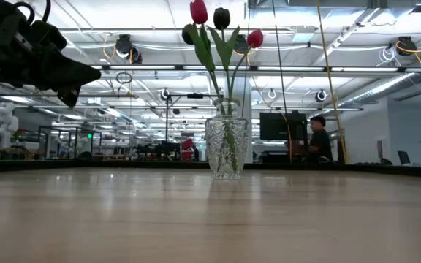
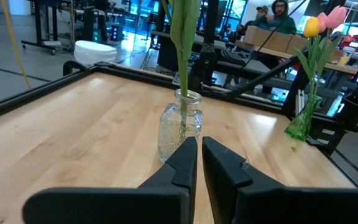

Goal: Sort flowers into vase by color
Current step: Put the yellow flower into the green vase

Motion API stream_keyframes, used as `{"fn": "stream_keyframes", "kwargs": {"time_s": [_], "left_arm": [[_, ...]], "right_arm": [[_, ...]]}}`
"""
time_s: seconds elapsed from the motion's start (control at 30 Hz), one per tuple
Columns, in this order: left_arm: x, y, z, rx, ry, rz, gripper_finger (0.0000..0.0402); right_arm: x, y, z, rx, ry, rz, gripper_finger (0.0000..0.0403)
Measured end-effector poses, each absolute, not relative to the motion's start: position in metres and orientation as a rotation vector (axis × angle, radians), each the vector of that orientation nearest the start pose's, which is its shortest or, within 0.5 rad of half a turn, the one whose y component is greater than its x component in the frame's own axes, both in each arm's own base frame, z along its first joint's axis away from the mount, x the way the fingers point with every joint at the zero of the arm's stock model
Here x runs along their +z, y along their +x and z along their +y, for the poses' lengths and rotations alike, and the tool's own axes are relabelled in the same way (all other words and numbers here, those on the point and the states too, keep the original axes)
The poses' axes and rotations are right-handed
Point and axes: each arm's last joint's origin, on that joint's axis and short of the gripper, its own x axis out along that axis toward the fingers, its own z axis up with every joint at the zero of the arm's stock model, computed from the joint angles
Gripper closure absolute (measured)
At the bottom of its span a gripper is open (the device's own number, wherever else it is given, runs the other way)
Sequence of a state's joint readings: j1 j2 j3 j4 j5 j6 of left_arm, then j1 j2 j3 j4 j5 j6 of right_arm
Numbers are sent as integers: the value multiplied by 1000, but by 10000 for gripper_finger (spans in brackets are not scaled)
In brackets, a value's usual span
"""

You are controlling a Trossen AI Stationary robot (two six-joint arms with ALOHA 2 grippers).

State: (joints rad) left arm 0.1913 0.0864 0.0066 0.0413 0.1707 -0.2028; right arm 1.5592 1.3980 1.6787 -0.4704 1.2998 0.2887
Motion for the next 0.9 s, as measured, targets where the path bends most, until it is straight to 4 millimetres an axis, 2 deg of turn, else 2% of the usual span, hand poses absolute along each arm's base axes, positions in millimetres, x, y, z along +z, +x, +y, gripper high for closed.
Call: {"fn": "stream_keyframes", "kwargs": {"time_s": [0.13, 0.37, 0.7, 0.9], "left_arm": [[163, 101, 15, 25, -210, 38, 370], [162, 101, 15, 28, -211, 42, 370], [162, 101, 15, 28, -211, 43, 370], [162, 101, 15, 27, -211, 43, 370]], "right_arm": [[460, 37, 277, 221, 104, 95, 403], [453, 49, 277, 223, 116, 139, 403], [466, 66, 245, 203, 105, 154, 403], [450, 83, 243, 299, 93, 327, 403]]}}
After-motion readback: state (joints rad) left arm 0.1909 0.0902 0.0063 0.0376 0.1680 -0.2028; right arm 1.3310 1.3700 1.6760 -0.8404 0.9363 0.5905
